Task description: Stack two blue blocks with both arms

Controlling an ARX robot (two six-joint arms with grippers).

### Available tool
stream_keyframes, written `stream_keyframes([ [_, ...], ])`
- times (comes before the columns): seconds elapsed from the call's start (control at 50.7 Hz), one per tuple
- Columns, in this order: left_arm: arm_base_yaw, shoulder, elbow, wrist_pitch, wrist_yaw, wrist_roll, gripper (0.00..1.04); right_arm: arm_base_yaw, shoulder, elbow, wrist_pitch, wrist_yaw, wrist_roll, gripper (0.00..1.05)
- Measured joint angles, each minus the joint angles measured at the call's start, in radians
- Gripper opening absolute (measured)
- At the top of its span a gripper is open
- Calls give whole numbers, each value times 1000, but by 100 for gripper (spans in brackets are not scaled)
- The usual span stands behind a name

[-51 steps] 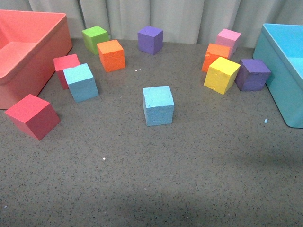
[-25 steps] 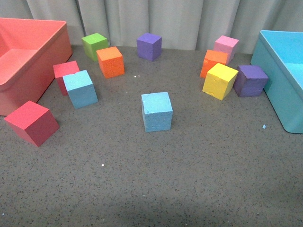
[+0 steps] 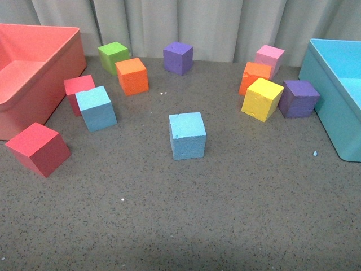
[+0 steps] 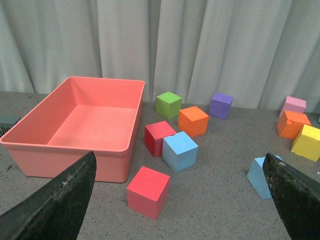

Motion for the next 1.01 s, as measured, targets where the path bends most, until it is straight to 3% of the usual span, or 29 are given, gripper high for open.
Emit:
stream_keyframes([
  [0.868, 0, 0, 0, 0, 0, 0, 98, 0, -344, 0, -335, 0, 0, 1],
  [1.006, 0, 0, 0, 0, 0, 0, 98, 0, -493, 0, -499, -3, 0, 1],
])
